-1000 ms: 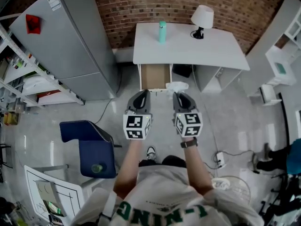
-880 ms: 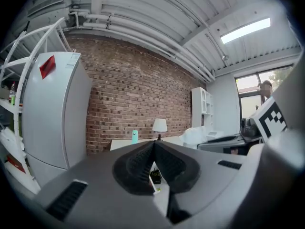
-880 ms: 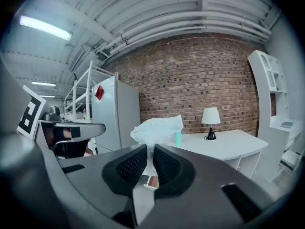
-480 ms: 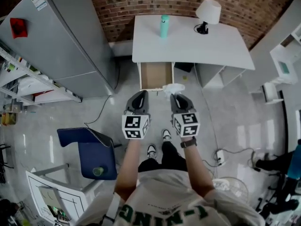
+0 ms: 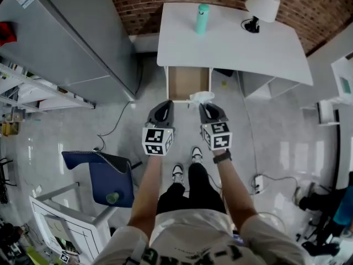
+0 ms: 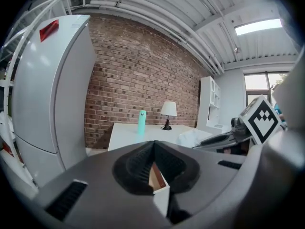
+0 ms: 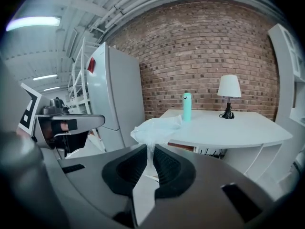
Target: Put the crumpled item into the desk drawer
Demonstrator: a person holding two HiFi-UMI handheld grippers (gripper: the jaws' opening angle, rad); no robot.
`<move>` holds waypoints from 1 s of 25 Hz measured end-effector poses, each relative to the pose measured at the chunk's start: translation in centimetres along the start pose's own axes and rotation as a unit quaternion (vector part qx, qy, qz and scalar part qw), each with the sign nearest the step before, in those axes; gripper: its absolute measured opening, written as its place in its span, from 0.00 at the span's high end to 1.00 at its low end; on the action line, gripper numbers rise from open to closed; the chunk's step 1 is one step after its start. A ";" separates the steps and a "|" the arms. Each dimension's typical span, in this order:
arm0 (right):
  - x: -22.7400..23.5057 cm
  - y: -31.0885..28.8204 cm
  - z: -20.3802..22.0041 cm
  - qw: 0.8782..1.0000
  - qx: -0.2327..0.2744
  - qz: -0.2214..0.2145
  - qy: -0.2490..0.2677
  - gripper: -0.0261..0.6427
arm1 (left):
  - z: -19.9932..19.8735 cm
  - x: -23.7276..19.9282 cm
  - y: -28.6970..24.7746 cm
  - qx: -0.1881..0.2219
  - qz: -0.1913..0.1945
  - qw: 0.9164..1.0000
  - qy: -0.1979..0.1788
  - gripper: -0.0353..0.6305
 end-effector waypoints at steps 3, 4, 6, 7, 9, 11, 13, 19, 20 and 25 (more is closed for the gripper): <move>0.7 -3.2 1.3 1.000 -0.018 -0.006 0.003 0.92 | 1.9 -1.1 -2.2 -0.007 0.005 1.000 0.000 0.95; 0.9 -4.2 1.8 1.000 -0.023 -0.008 0.002 0.92 | 2.5 -1.6 -2.9 -0.008 0.004 1.000 -0.004 0.95; 1.2 -6.2 2.8 0.999 -0.031 -0.010 -0.003 0.92 | 3.5 -2.5 -4.2 -0.007 0.003 1.000 -0.006 0.95; 1.4 -7.1 3.4 0.999 -0.035 -0.010 -0.007 0.92 | 4.0 -3.0 -4.7 -0.006 0.004 1.000 -0.004 0.95; 1.9 -8.8 4.5 0.999 -0.043 -0.010 -0.012 0.92 | 5.0 -3.8 -5.8 -0.005 0.007 1.000 -0.001 0.95; 2.3 -10.3 5.5 0.998 -0.055 -0.008 -0.011 0.92 | 6.1 -4.4 -6.9 -0.007 0.010 1.000 0.003 0.95; 2.8 -11.8 6.4 0.998 -0.065 -0.007 -0.005 0.92 | 7.2 -4.7 -8.0 -0.010 0.014 1.000 0.006 0.95; 4.2 -16.6 8.7 0.996 -0.086 -0.015 0.012 0.92 | 10.2 -5.6 -11.4 -0.001 0.023 1.000 0.021 0.95; 4.4 -17.3 8.8 0.996 -0.087 -0.016 0.012 0.92 | 10.6 -5.8 -11.8 0.005 0.026 0.999 0.024 0.95; 5.1 -20.7 10.4 0.995 -0.099 -0.027 0.013 0.92 | 12.9 -7.3 -13.4 0.002 0.020 0.999 0.033 0.95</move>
Point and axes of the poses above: the fingertips, and each gripper's own axes: y backward along the fingers, x to its right, z out of its underside, the point moved 6 cm from there along y, backward along the fingers, and after that the axes turned 2 degrees about z, right-handed, at the moved point
